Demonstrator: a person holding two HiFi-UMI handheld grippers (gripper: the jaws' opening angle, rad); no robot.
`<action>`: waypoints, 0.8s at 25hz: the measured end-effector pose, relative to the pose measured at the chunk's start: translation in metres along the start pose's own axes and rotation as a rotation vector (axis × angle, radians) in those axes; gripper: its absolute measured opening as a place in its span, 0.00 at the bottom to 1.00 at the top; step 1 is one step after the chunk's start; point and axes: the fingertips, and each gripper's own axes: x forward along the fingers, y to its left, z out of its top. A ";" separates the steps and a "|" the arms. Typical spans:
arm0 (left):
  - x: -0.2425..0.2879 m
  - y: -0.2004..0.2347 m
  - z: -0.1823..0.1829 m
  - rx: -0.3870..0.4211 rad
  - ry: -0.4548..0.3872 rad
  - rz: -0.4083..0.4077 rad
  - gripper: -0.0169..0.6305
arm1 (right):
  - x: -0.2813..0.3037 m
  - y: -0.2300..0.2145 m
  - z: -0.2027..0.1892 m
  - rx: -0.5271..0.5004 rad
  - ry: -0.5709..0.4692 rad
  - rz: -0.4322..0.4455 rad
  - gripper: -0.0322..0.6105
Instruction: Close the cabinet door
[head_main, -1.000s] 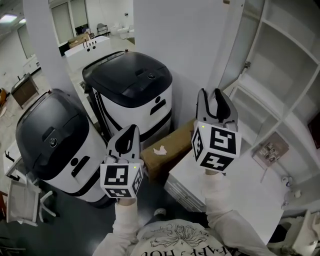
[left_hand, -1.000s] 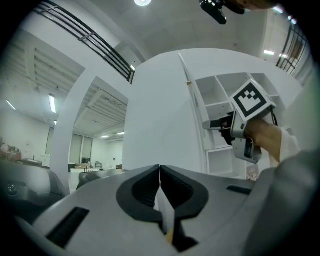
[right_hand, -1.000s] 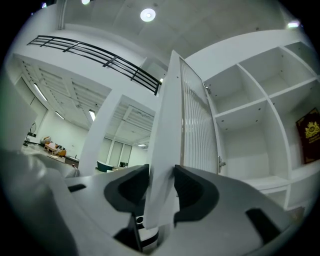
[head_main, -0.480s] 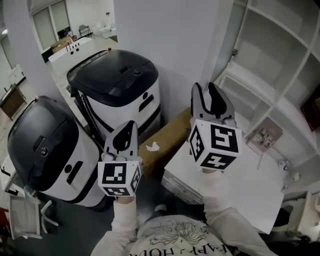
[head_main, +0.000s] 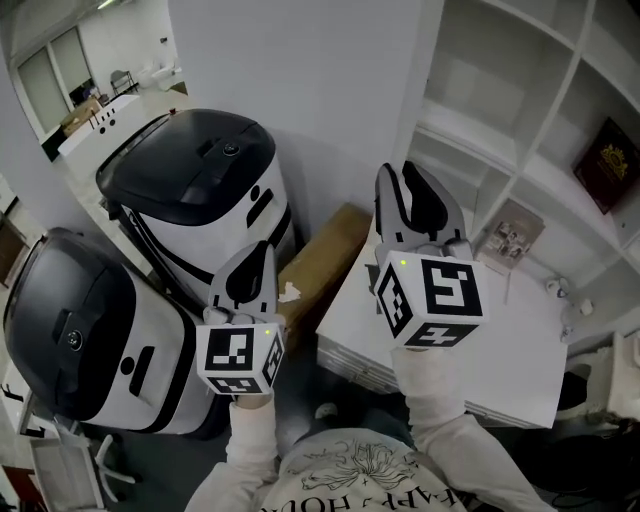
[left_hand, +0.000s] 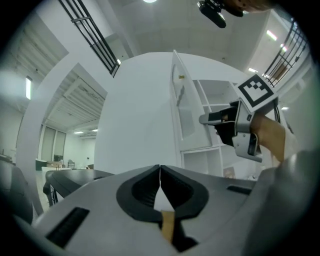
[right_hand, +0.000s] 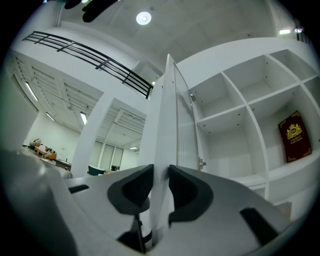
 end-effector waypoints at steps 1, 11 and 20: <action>0.003 -0.004 0.000 -0.001 0.000 -0.015 0.03 | -0.003 -0.004 0.000 -0.003 0.000 -0.008 0.20; 0.032 -0.057 -0.006 -0.006 0.014 -0.156 0.03 | -0.027 -0.044 0.000 -0.009 0.002 -0.083 0.17; 0.055 -0.096 0.000 -0.008 -0.001 -0.227 0.03 | -0.044 -0.087 -0.001 0.004 -0.010 -0.120 0.15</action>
